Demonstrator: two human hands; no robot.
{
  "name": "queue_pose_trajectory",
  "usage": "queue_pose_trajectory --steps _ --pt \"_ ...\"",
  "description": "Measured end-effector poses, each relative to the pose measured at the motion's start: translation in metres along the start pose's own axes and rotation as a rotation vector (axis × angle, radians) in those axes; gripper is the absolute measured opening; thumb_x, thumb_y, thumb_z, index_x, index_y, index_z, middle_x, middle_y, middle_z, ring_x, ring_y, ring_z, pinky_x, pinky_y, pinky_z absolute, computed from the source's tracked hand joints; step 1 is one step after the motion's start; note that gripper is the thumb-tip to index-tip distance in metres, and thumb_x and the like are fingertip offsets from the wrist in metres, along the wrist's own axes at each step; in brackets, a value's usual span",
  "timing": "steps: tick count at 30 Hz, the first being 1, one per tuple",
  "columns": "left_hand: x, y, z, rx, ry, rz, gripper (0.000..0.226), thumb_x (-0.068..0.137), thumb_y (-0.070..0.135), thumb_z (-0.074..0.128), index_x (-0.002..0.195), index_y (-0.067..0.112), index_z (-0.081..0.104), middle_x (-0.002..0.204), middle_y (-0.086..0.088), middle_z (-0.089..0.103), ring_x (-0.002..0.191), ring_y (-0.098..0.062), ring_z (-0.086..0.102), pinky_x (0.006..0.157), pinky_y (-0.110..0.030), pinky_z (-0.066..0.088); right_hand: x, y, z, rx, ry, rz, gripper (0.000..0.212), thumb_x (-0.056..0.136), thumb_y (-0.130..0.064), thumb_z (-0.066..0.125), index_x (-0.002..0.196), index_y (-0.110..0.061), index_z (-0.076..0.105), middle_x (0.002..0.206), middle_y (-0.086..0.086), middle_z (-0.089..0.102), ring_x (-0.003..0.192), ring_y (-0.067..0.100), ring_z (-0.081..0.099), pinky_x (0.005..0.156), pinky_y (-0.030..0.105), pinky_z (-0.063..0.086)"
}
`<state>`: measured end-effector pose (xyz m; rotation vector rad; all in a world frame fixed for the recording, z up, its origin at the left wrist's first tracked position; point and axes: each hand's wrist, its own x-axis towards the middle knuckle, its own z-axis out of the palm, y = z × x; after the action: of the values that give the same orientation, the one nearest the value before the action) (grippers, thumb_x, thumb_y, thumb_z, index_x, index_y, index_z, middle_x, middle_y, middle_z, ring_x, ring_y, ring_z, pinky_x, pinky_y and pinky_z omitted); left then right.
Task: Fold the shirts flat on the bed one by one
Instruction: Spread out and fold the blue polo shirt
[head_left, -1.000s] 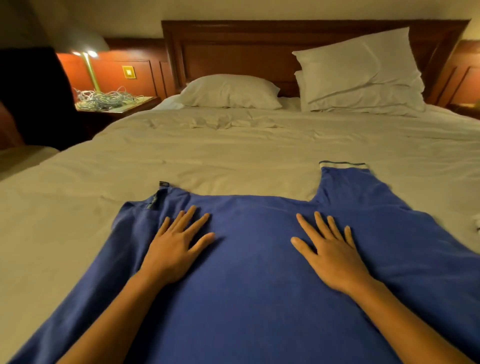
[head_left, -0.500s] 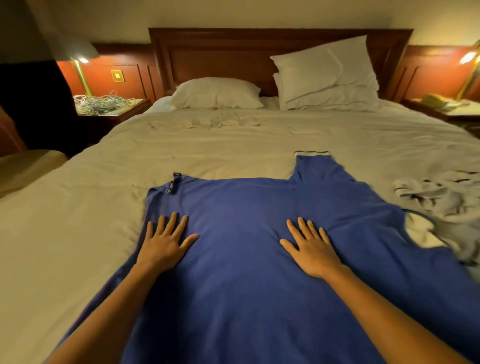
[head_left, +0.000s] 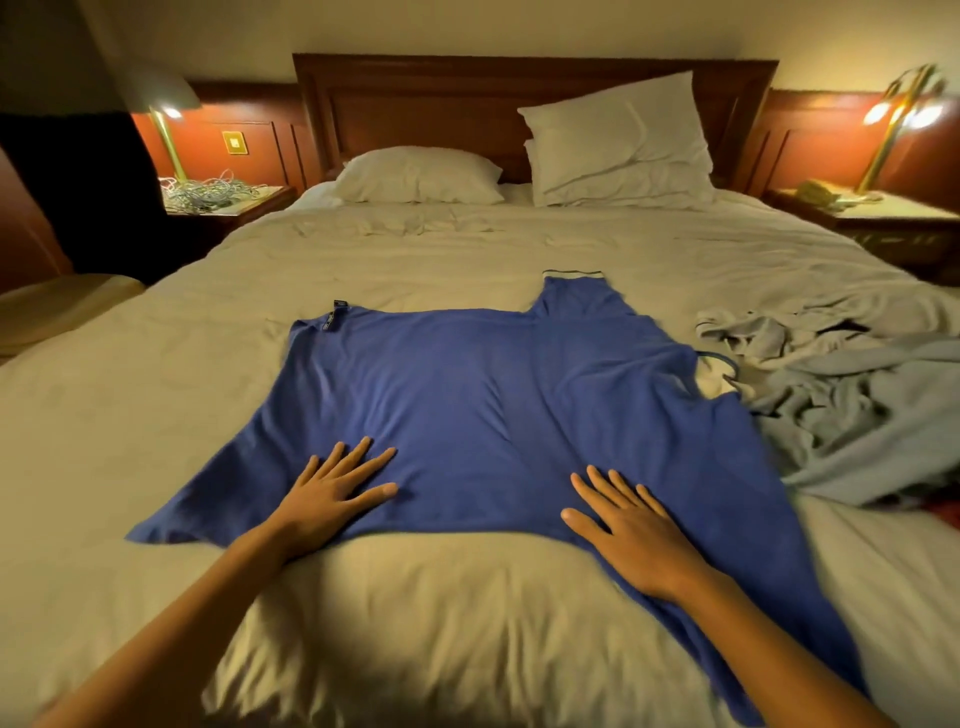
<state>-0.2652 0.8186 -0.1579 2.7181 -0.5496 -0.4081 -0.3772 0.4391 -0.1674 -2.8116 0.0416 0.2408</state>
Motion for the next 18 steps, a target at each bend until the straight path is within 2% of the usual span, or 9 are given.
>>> queue_pose_trajectory --steps 2,5,8,10,13,16,18 --pt "-0.017 0.008 0.002 -0.084 0.005 0.023 0.065 0.086 0.079 0.031 0.145 0.061 0.012 0.163 0.021 0.001 0.152 -0.01 -0.01 0.124 -0.04 -0.009 -0.02 0.002 0.0 0.018 0.021 0.001 0.074 0.092 -0.074 0.017 0.157 -0.04 0.007 0.162 -0.021 -0.006 0.15 0.001 -0.009 0.122 0.029 -0.007" --pt "-0.037 0.016 0.004 -0.158 0.008 0.073 0.07 0.077 0.088 0.039 0.141 0.065 0.023 0.159 0.029 0.008 0.149 -0.002 -0.007 0.124 -0.037 -0.007 -0.044 0.004 0.004 0.038 0.066 -0.033 0.092 0.077 -0.085 0.009 0.157 -0.039 0.009 0.159 -0.024 -0.006 0.146 -0.006 -0.011 0.12 0.025 -0.008" --pt "-0.049 0.019 0.004 -0.199 0.049 0.122 0.064 0.082 0.077 0.055 0.14 0.06 0.035 0.158 0.029 0.018 0.151 -0.006 0.0 0.125 -0.039 -0.003 -0.062 0.007 0.011 0.087 0.152 -0.051 0.095 0.075 -0.086 0.011 0.157 -0.038 0.016 0.159 -0.027 0.001 0.141 -0.011 -0.008 0.12 0.022 -0.004" --pt "-0.054 0.02 0.006 -0.239 0.101 0.133 0.058 0.083 0.063 0.062 0.138 0.056 0.044 0.155 0.03 0.027 0.151 -0.007 0.007 0.125 -0.041 0.001 -0.07 0.008 0.014 0.107 0.209 -0.056 0.087 0.081 -0.082 0.019 0.155 -0.038 0.024 0.159 -0.026 0.01 0.145 -0.009 0.0 0.121 0.021 0.002" --pt "-0.06 0.025 0.008 -0.324 0.238 0.128 0.046 0.082 0.047 0.07 0.128 0.045 0.061 0.143 0.028 0.047 0.147 -0.007 0.023 0.125 -0.041 0.012 -0.076 0.011 0.016 0.151 0.307 -0.093 0.063 0.094 -0.064 0.044 0.149 -0.033 0.042 0.157 -0.02 0.029 0.148 0.001 0.019 0.12 0.022 0.015" --pt "-0.065 0.027 0.006 -0.39 0.336 0.116 0.036 0.08 0.026 0.08 0.115 0.032 0.073 0.125 0.024 0.064 0.138 -0.004 0.041 0.117 -0.029 0.031 -0.079 0.014 0.014 0.223 0.433 -0.104 0.044 0.094 -0.043 0.062 0.132 -0.022 0.064 0.142 -0.01 0.055 0.14 0.009 0.041 0.112 0.026 0.033" --pt "-0.071 0.021 0.0 -0.352 0.358 0.12 0.031 0.078 0.021 0.083 0.108 0.028 0.077 0.117 0.024 0.069 0.127 0.001 0.052 0.107 -0.02 0.039 -0.081 0.016 0.01 0.219 0.514 -0.088 0.033 0.091 -0.033 0.07 0.119 -0.016 0.072 0.122 -0.007 0.07 0.126 0.014 0.057 0.1 0.032 0.046"
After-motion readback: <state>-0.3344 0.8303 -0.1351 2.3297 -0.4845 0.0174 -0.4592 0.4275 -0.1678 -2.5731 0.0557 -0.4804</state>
